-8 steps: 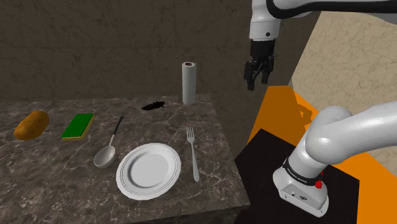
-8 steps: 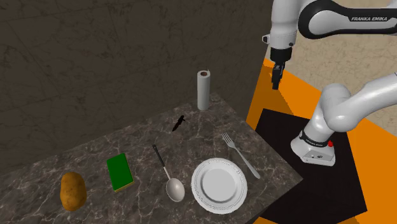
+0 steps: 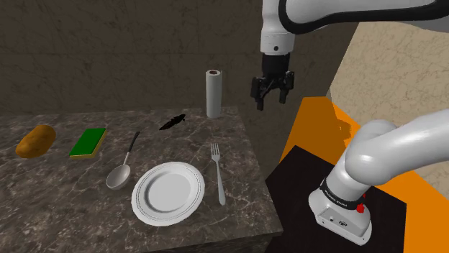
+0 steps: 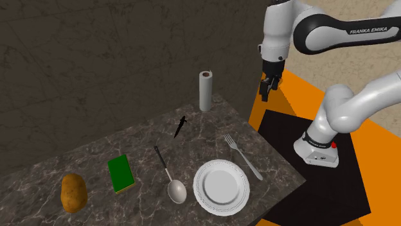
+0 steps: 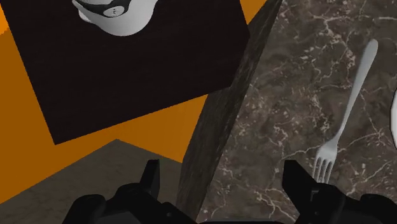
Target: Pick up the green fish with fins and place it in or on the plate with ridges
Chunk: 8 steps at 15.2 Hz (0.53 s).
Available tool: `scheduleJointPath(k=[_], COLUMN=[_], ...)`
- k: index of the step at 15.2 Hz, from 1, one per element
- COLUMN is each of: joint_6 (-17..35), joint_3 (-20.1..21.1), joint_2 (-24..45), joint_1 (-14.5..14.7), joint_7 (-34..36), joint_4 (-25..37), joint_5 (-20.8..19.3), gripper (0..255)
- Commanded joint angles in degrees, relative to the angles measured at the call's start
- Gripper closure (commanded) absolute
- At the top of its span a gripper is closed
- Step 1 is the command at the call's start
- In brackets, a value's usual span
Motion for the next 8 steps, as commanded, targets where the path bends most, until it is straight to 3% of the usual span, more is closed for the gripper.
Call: scheduleJointPath(k=[1, 8], joint_6=[2.9, 11.3], joint_3=[3.2, 13.4], joint_2=[2.9, 15.4], joint_1=[-0.6, -3.5], joint_7=[6.2, 26.9], joint_4=[1.1, 8.1], joint_5=[1.4, 1.5], gripper=[0, 0])
